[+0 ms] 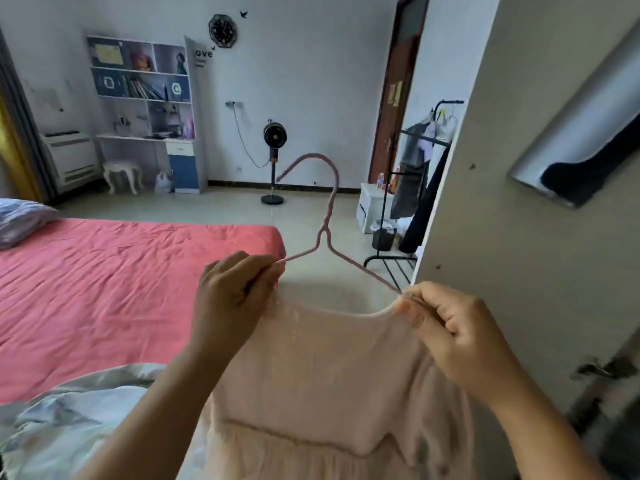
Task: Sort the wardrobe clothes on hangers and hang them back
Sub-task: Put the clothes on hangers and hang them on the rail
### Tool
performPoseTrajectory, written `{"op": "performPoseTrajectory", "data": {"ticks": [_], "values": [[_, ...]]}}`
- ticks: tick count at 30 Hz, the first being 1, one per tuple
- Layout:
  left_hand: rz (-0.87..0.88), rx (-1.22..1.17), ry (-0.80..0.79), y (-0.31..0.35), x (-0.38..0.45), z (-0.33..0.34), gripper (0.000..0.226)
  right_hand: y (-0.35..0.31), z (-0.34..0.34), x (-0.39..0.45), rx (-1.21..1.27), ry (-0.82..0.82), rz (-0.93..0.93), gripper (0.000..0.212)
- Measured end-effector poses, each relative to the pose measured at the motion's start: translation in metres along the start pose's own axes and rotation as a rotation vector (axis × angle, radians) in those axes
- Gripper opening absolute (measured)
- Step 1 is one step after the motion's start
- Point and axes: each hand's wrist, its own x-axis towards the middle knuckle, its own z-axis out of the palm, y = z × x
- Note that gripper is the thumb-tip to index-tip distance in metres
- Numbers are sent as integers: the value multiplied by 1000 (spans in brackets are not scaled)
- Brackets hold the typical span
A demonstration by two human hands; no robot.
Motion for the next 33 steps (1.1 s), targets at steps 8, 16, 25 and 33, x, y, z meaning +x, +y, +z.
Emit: {"op": "performPoseTrajectory", "data": {"ticks": [8, 16, 25, 33], "values": [[163, -333, -307, 92, 27, 104, 24, -10, -131, -64, -172, 193, 210, 27], [362, -653, -479, 190, 23, 194, 18, -47, -203, -133, -300, 312, 613, 32], [564, -894, -615, 279, 46, 255, 35, -103, -204, -156, -15, 521, 721, 59], [546, -1061, -649, 376, 60, 275, 29, -127, -213, -135, -86, 880, 580, 63]]}}
